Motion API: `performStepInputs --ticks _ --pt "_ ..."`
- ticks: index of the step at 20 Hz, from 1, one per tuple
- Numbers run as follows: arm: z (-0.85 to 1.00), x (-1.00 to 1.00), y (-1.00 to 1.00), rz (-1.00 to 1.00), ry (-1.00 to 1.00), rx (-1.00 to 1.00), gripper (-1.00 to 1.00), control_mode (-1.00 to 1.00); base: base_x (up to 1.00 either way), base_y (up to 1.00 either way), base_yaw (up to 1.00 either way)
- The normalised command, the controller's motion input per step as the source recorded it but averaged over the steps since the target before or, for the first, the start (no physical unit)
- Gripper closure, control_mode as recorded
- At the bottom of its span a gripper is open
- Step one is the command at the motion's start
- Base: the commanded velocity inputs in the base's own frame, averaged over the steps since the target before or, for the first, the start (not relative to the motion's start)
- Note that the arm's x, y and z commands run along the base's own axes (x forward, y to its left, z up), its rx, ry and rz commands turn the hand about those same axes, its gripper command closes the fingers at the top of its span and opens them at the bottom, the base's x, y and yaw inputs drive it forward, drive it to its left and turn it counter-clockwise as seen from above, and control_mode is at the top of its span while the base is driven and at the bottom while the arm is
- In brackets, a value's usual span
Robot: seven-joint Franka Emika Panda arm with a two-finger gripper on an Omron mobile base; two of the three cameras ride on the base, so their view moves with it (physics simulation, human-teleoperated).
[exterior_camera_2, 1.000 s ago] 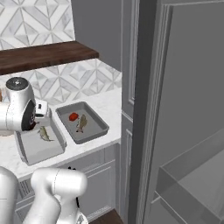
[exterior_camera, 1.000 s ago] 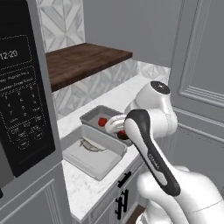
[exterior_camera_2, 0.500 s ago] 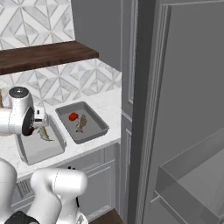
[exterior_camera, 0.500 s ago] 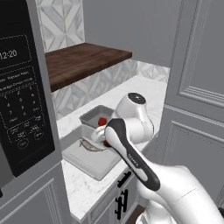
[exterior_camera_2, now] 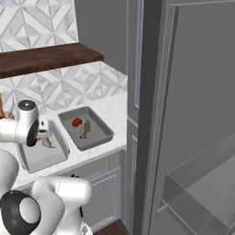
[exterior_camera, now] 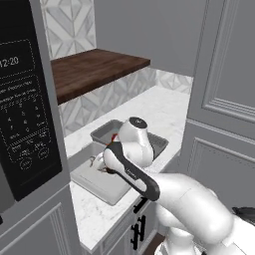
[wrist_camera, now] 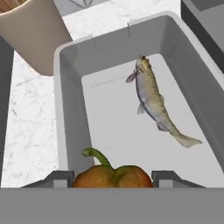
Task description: Place one bell pepper and one fish in each tupperware on the nearby counter, to pack two identical lunches.
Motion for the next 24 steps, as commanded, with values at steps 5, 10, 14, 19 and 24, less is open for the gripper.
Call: performStepInputs --ticks 5,10,14,19,24 --pt "-0.36 0.5 0.08 0.02 0.07 0.0 1.0 -1.0 0.0 0.0 0.0" --pt "-0.44 0.32 0.33 0.02 0.03 -0.01 1.0 -1.0 0.0 0.0 0.0" --pt "-0.33 0.24 0.23 0.0 0.02 -0.01 1.0 -1.0 0.0 0.0 0.0" --pt "-0.11 0.32 0.0 0.0 0.02 0.0 -1.0 -1.0 0.0 0.0 0.0" --pt "0.0 0.06 0.08 0.0 0.0 -0.01 -1.0 -1.0 0.0 0.0 0.0"
